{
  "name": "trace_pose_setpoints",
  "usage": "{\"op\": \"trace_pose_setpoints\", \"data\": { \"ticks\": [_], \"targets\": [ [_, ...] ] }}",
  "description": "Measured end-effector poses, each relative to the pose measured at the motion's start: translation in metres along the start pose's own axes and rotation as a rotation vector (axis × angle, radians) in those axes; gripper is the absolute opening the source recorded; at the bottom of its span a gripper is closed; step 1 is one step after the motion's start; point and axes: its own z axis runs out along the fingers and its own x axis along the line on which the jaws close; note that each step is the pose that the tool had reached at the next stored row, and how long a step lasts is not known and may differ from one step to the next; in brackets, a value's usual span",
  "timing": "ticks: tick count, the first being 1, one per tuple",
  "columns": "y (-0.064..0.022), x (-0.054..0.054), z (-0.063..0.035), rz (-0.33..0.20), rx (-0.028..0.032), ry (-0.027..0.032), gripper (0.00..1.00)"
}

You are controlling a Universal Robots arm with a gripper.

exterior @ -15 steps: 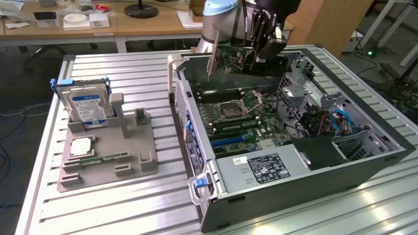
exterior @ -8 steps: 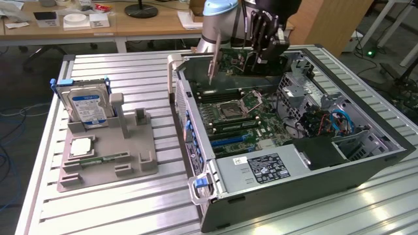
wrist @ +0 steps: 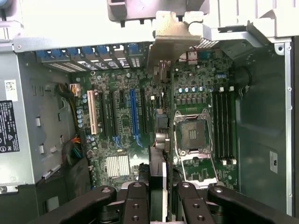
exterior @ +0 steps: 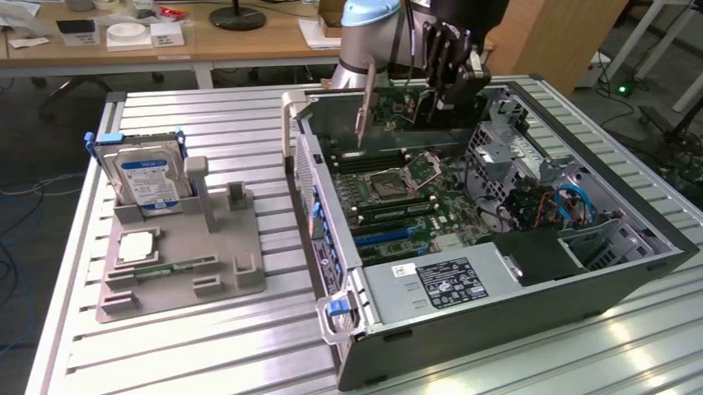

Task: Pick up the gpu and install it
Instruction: 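Insert the gpu into the slot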

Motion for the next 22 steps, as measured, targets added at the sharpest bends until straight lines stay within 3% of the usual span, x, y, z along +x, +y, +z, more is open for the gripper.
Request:
{"op": "trace_pose_setpoints", "data": {
  "ticks": [6, 10, 11, 13, 16, 22],
  "targets": [
    [0.0000, 0.000, 0.0028, -0.071, 0.0002, -0.0013, 0.27],
    [0.0000, 0.000, 0.0041, -0.072, 0.0263, -0.0061, 0.27],
    [0.0000, 0.000, 0.0049, -0.072, 0.0296, -0.0077, 0.27],
    [0.0000, 0.000, 0.0073, -0.072, 0.0295, -0.0121, 0.27],
    [0.0000, 0.001, 0.0097, -0.071, 0.0282, -0.0330, 0.27],
    [-0.0002, 0.001, 0.0131, -0.071, 0.0280, -0.0342, 0.27]
  ]
}}
